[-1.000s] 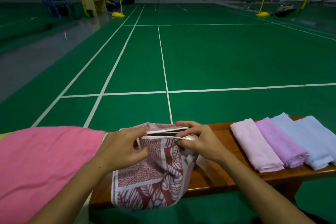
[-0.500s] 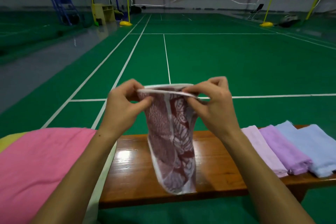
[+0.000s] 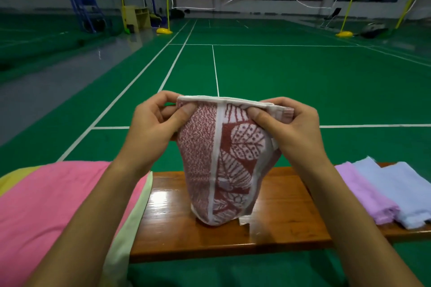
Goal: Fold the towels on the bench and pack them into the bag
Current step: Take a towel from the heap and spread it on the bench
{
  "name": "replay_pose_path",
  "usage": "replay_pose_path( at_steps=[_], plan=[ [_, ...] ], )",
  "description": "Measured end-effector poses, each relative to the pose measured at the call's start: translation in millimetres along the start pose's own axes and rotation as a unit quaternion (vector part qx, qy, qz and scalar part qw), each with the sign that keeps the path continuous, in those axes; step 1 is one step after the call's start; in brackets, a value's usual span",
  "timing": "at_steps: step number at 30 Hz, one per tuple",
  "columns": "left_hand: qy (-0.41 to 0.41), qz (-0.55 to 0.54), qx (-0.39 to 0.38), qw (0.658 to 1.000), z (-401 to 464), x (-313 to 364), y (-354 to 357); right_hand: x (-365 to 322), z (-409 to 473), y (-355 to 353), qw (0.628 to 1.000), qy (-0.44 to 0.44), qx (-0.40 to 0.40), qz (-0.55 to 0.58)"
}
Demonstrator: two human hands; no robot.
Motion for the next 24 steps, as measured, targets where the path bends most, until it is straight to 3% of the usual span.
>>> replay_pose_path(
  at_steps=[8, 11, 16, 19, 24],
  plan=[
    [-0.007, -0.007, -0.001, 1.000, -9, 11, -5, -24, -8, -9, 0.993, 0.100, -0.048, 0.043],
    [-0.027, 0.078, -0.048, 0.995, -5, -16, -6, 11, -3, -13, 0.984, 0.164, -0.067, -0.003],
    [-0.136, 0.158, -0.092, 0.974, -4, -94, 6, 106, -4, -14, 0.953, 0.272, -0.115, -0.072],
    [-0.194, 0.190, -0.053, 0.961, -2, -142, 15, 159, -5, -7, 0.946, 0.276, -0.102, -0.137],
    [-0.249, 0.145, -0.008, 0.958, 11, -180, 26, 214, 5, 7, 0.950, 0.204, -0.055, -0.228]
  ],
)
Point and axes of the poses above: each hand's wrist, its own z-axis towards the middle knuckle, its own y-axis out of the palm, x = y × z, the point moved 1 cm from there along z, towards the middle knuckle, and after that the axes turned 10 degrees about z, right-handed, at the moved point
